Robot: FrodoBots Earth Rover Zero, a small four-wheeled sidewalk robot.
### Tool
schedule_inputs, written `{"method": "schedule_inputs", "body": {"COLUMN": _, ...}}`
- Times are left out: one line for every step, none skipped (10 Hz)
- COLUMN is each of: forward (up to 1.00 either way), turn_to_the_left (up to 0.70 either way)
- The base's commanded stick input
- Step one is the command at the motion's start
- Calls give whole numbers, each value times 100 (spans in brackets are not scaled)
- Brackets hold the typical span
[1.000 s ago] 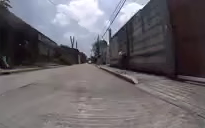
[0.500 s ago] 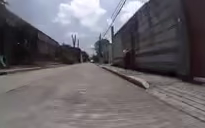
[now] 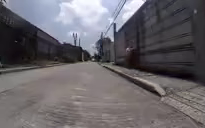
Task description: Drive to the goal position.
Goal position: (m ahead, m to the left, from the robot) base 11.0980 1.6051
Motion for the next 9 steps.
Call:
{"method": "schedule_inputs", "body": {"forward": 100, "turn_to_the_left": 0}}
{"method": "schedule_inputs", "body": {"forward": 100, "turn_to_the_left": 0}}
{"method": "schedule_inputs", "body": {"forward": 100, "turn_to_the_left": 0}}
{"method": "schedule_inputs", "body": {"forward": 100, "turn_to_the_left": 0}}
{"method": "schedule_inputs", "body": {"forward": 100, "turn_to_the_left": 0}}
{"method": "schedule_inputs", "body": {"forward": 100, "turn_to_the_left": 0}}
{"method": "schedule_inputs", "body": {"forward": 100, "turn_to_the_left": 0}}
{"method": "schedule_inputs", "body": {"forward": 100, "turn_to_the_left": 10}}
{"method": "schedule_inputs", "body": {"forward": 100, "turn_to_the_left": 31}}
